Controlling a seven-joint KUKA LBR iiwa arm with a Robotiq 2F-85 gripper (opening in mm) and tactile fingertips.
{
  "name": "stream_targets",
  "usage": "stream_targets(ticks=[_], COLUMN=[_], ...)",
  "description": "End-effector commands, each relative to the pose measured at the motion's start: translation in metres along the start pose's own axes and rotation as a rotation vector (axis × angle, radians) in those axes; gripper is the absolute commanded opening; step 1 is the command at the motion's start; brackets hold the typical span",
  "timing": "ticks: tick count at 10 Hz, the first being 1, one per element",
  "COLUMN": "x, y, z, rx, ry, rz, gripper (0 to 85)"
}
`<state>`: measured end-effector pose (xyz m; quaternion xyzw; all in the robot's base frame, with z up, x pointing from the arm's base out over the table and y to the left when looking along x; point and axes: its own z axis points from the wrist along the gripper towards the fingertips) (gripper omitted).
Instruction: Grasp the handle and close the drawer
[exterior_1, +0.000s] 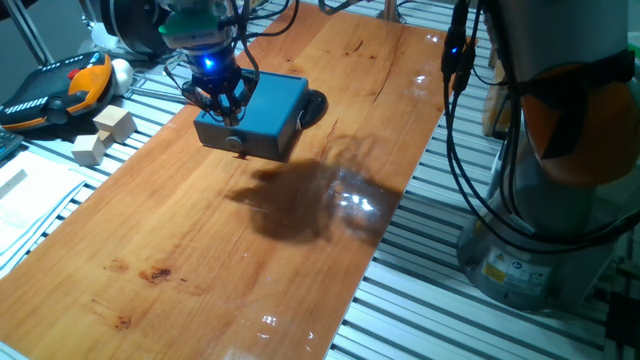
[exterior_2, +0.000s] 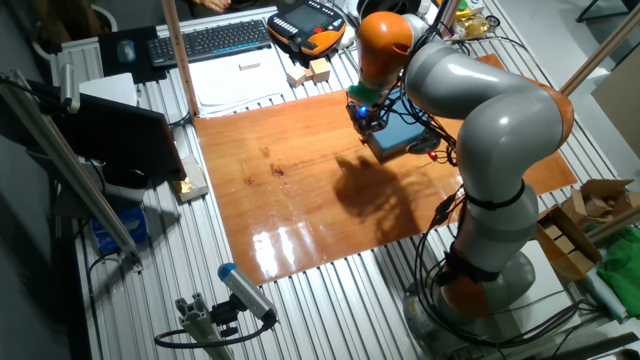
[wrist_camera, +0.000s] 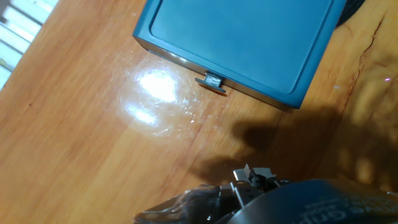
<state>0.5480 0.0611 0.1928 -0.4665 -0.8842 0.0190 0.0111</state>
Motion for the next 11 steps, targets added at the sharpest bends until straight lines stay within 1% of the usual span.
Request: stream_targets(ticks=[1, 11], x=[0.0006, -0.0012], y=[-0.0003, -0.0043], z=[-0.0005, -0.0007], rx=[0.002, 0.005], ry=[0.001, 0.015], rz=[-0.006, -0.039], gripper=[2.0, 2.0])
